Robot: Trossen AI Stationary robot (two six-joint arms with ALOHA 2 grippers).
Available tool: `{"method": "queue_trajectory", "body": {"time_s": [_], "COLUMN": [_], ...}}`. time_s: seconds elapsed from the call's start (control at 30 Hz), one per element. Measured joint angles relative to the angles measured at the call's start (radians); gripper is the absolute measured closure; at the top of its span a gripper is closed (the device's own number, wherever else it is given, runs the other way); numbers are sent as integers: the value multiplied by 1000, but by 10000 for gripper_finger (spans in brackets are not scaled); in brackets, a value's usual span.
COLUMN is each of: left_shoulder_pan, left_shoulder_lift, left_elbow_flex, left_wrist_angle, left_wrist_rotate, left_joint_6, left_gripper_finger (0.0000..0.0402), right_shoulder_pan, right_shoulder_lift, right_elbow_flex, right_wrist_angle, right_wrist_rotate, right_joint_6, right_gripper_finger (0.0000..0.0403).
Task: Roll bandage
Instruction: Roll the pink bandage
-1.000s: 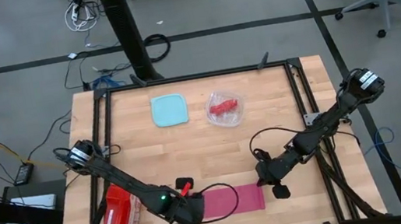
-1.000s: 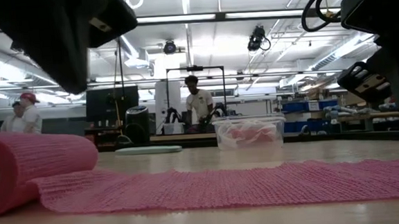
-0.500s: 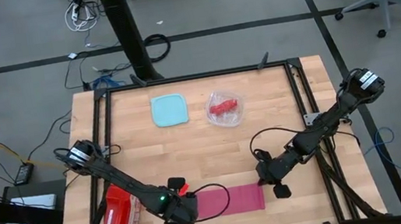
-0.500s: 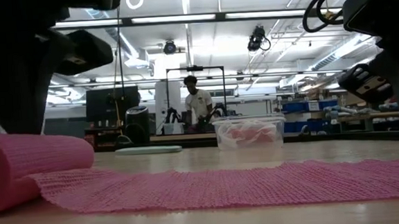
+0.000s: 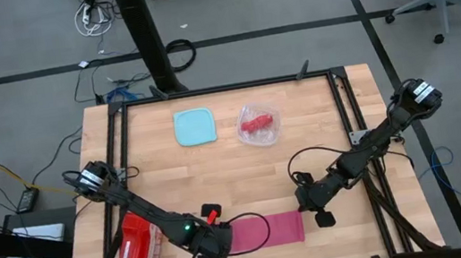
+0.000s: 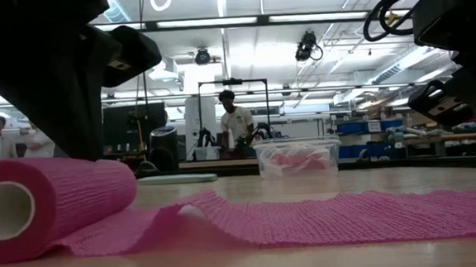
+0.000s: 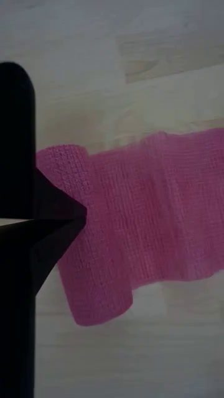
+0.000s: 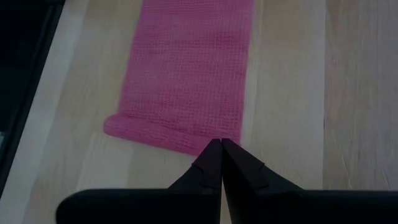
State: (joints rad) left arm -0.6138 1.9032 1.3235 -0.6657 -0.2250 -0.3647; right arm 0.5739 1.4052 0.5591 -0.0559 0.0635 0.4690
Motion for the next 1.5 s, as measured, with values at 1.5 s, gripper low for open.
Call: {"method": "queue_trajectory", "body": {"time_s": [1.5], "left_shoulder_pan": [30], "left_shoulder_lift": [86], "left_elbow_flex": [234], "left_wrist_angle": [-224], "left_wrist_rotate": [38], "left_joint_6": [65], "left_gripper_finger": [401], "right_shoulder_pan": [0], "right_shoulder_lift": [0], "right_elbow_flex": [0], "right_wrist_angle": [16], "right_wrist_rotate": [21], "right_joint_6": [27], "right_gripper_finger": [392]}}
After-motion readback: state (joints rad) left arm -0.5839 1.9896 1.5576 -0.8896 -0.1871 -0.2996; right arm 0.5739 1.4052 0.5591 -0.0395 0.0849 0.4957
